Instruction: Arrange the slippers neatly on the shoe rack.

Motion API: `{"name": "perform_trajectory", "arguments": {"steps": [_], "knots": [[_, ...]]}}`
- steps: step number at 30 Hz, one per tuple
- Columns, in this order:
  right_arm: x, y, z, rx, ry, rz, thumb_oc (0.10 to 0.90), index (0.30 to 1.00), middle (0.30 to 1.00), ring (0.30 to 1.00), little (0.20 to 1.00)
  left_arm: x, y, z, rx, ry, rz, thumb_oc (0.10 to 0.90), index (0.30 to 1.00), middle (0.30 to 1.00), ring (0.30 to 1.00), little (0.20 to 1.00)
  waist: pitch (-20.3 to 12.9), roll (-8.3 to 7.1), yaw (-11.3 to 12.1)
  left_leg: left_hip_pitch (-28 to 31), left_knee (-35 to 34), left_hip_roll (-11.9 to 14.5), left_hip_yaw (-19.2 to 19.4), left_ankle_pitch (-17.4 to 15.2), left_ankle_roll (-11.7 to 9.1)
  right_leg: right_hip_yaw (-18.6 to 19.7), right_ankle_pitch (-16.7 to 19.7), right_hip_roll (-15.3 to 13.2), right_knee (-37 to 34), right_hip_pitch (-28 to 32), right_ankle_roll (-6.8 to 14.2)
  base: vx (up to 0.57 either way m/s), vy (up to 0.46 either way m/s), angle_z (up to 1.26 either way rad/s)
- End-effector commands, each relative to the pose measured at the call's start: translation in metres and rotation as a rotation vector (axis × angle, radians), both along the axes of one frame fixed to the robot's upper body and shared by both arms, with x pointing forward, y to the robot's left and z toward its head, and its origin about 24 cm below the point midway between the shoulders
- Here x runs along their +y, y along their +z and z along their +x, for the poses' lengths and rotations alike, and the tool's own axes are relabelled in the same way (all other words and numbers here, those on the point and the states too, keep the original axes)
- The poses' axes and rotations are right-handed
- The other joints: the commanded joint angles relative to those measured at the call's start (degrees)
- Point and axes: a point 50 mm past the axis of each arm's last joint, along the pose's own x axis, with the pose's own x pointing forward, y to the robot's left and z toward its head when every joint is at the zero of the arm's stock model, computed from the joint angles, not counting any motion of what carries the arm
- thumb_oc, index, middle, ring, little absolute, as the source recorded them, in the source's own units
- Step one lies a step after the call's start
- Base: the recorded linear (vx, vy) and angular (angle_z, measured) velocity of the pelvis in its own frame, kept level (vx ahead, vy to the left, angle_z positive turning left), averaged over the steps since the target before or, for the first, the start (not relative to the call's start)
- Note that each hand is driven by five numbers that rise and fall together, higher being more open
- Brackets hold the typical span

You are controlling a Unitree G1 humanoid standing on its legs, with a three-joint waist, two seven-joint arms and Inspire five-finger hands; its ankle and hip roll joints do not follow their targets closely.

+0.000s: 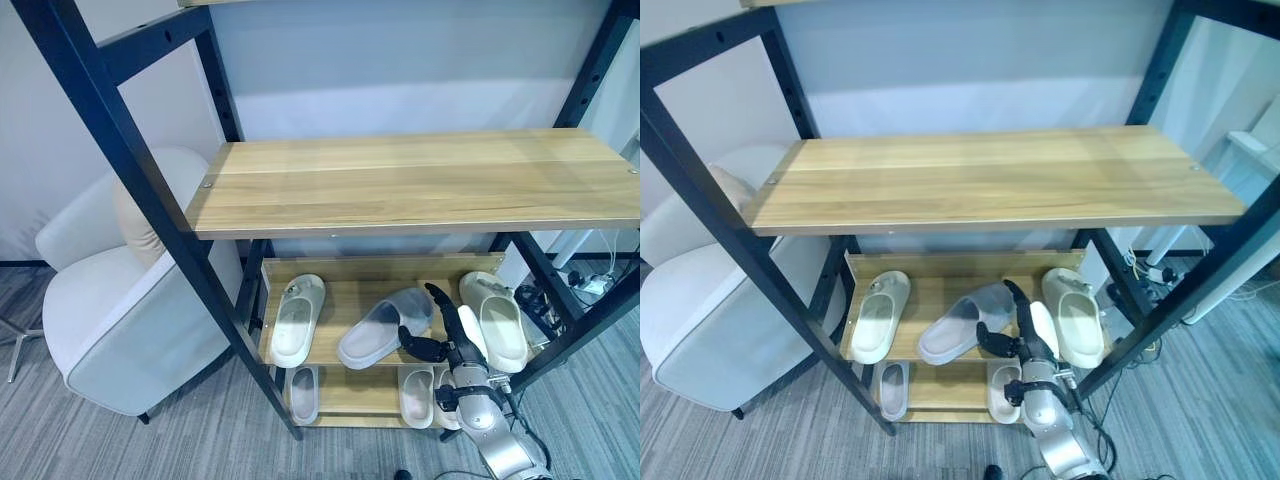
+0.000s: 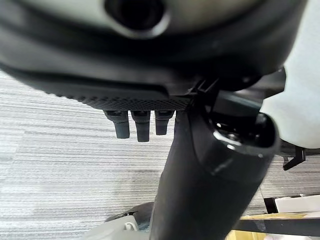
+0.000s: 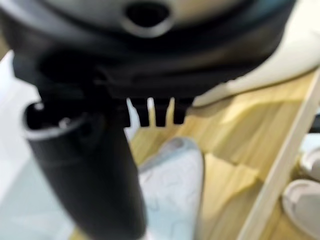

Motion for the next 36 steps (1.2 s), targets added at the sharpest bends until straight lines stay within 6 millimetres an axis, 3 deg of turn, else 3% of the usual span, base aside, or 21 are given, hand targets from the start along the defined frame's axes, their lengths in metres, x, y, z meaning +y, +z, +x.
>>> {"name": "perform_trajectory", "arguments": {"steps": [1, 8, 12, 16, 24, 34, 35, 36], "knots": [[0.015, 0.064, 0.033, -0.329, 0.069, 0.100, 0.800, 0.900, 0.900, 0.900, 0.900, 0.005, 0.002, 0.015, 0.000, -0.066, 0.048, 0.800, 0.900, 0.900, 0.900, 0.900, 3.5, -0.98, 0.3, 1.6, 0.5, -1.1, 1.4, -9.7, 1.3, -0.3, -9.6, -2.5, 0.7, 4.4, 1.7, 0.01, -0.005, 0.04], [0.011, 0.056, 0.030, -0.294, 0.041, 0.151, 0.800, 0.900, 0.900, 0.900, 0.900, 0.003, 0.001, 0.010, 0.012, -0.062, 0.043, 0.800, 0.900, 0.900, 0.900, 0.900, 3.4, -0.86, 0.3, 1.9, 0.5, -0.9, 1.5, -9.8, 1.2, -0.4, -9.8, -2.3, 0.7, 4.6, 1.5, 0.00, -0.001, 0.01], [0.013, 0.048, 0.033, -0.256, 0.025, 0.295, 0.800, 0.900, 0.900, 0.900, 0.900, 0.004, 0.001, 0.010, 0.006, -0.064, 0.045, 0.800, 0.900, 0.900, 0.900, 0.900, 3.3, -0.76, 0.6, 2.1, 0.5, -0.8, 1.5, -9.8, 1.1, -0.6, -9.9, -2.0, 0.7, 4.8, 1.5, 0.00, 0.000, 0.00], [0.011, 0.061, 0.045, -0.295, 0.053, 0.351, 0.800, 0.900, 0.900, 0.900, 0.900, 0.008, 0.003, 0.013, -0.012, -0.055, 0.043, 0.800, 0.900, 0.900, 0.900, 0.900, 3.4, -0.82, 1.3, 1.8, 0.5, -0.7, 1.3, -9.6, 1.0, -1.1, -9.8, -2.0, 0.7, 4.6, 1.6, 0.00, 0.000, 0.00], [0.004, 0.060, 0.056, -0.264, 0.022, 0.278, 0.800, 0.900, 0.900, 0.900, 0.900, 0.009, 0.003, 0.010, -0.001, -0.056, 0.043, 0.800, 0.900, 0.900, 0.900, 0.900, 3.5, -1.22, 2.4, 1.0, 0.5, -0.7, 0.8, -9.5, 0.8, -1.7, -9.9, -1.9, 0.7, 4.4, 1.5, 0.00, 0.001, 0.00], [-0.009, 0.040, 0.060, -0.139, -0.038, 0.193, 0.800, 0.900, 0.900, 0.900, 0.900, 0.009, 0.002, 0.008, 0.013, -0.062, 0.041, 0.800, 0.900, 0.900, 0.900, 0.900, 3.9, -1.45, 2.8, 0.5, 0.5, -1.0, 0.2, -9.5, 0.8, -2.0, -10.0, -1.8, 0.7, 4.1, 1.3, 0.00, 0.000, 0.00], [-0.010, 0.035, 0.059, -0.109, -0.036, 0.182, 0.745, 0.818, 0.818, 0.818, 0.818, 0.008, 0.002, 0.010, 0.005, -0.067, 0.036, 0.800, 0.900, 0.900, 0.900, 0.900, 3.9, -1.44, 2.7, 0.6, 0.5, -1.0, 0.1, -9.5, 0.8, -2.1, -10.0, -1.8, 0.7, 4.2, 1.3, 0.00, 0.000, 0.00], [-0.010, 0.032, 0.058, -0.092, -0.035, 0.176, 0.588, 0.582, 0.582, 0.582, 0.582, 0.008, 0.002, 0.011, 0.002, -0.068, 0.033, 0.800, 0.900, 0.900, 0.900, 0.900, 3.9, -1.45, 2.7, 0.7, 0.5, -1.0, 0.0, -9.5, 0.7, -2.1, -10.0, -1.8, 0.7, 4.3, 1.3, 0.00, 0.000, 0.00]]}}
